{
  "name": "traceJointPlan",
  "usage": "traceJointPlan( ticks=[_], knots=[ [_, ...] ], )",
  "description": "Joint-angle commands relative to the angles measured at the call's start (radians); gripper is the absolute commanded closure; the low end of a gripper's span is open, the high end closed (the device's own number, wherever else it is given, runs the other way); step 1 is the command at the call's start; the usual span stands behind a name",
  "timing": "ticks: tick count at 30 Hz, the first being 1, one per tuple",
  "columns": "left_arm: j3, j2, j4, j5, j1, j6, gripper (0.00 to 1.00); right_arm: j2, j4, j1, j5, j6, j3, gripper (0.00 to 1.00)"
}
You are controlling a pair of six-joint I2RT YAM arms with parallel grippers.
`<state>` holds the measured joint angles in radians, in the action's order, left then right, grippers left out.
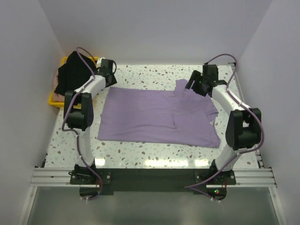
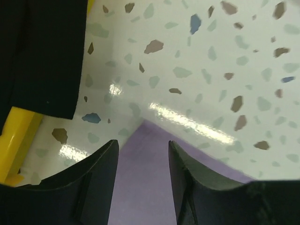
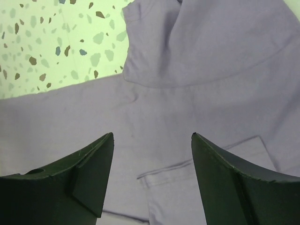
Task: Fold and stack the t-shirts
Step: Fold the tshirt
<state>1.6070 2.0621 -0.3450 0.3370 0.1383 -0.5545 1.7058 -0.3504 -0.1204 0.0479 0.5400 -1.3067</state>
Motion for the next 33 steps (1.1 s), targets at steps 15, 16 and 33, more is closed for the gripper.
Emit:
traceJointPlan(
  ticks=[15, 16, 33],
  knots=[
    [0.235, 0.237, -0.060, 0.022, 0.001, 0.146, 0.51, 0.169, 0.057, 0.010, 0.026, -0.112, -0.152, 0.30],
    [0.226, 0.231, -0.058, 0.019, 0.001, 0.139, 0.51, 0.175, 0.057, 0.011, 0.026, -0.114, -0.155, 0.30],
    [0.180, 0.230, -0.034, -0.021, 0.001, 0.128, 0.60, 0.258, 0.056, 0.061, 0.029, -0.129, -0.220, 0.30]
  ],
)
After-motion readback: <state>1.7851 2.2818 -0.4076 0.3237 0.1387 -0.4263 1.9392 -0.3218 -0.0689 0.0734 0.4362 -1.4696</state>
